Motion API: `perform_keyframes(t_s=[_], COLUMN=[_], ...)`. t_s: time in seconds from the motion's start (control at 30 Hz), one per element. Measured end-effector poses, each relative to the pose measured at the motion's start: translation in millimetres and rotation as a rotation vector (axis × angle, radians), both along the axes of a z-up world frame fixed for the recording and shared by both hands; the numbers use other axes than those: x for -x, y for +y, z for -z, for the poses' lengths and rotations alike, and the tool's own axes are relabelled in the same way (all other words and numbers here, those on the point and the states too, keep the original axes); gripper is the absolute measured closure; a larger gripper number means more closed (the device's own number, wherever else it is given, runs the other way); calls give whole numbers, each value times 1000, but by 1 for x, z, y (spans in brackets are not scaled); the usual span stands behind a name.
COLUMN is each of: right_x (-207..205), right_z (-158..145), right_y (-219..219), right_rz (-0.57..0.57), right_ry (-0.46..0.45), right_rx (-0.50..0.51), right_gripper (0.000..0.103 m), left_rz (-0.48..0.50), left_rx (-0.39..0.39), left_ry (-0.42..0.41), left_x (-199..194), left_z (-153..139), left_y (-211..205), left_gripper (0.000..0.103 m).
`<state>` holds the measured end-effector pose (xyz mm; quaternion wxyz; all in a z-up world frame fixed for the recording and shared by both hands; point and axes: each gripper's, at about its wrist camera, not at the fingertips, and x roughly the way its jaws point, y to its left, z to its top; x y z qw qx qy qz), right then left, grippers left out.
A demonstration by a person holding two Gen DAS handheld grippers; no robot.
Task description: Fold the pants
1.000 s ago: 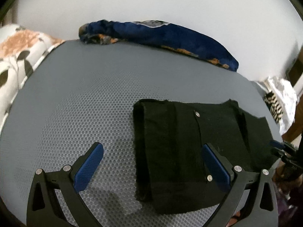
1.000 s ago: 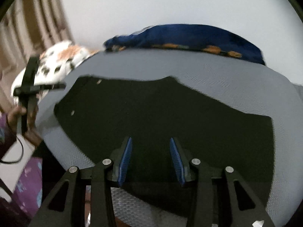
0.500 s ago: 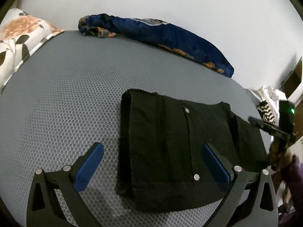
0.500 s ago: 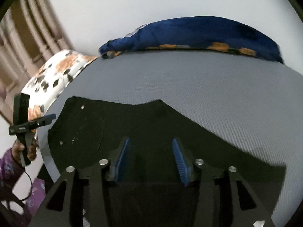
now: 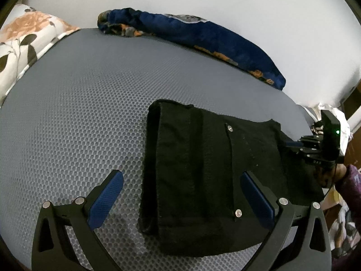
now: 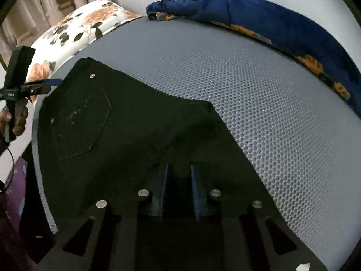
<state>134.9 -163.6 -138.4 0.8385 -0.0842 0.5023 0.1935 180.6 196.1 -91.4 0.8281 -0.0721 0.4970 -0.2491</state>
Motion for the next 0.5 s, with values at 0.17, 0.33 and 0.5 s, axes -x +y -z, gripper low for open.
perform_keyframes(t_s=[0.17, 0.33, 0.5], right_x=[2, 5, 8], right_z=[-3, -5, -3], right_y=[0, -8, -13], right_rz=[16, 71, 113], right_ry=[-42, -84, -111], right_rx=[24, -23, -67], right_gripper=[90, 91, 91], left_rz=[-23, -16, 8], left_rx=[5, -6, -33], left_ry=[24, 34, 27], left_x=[-2, -2, 1], left_z=[6, 8, 9], left_y=[1, -2, -9], left_gripper=[1, 1, 1])
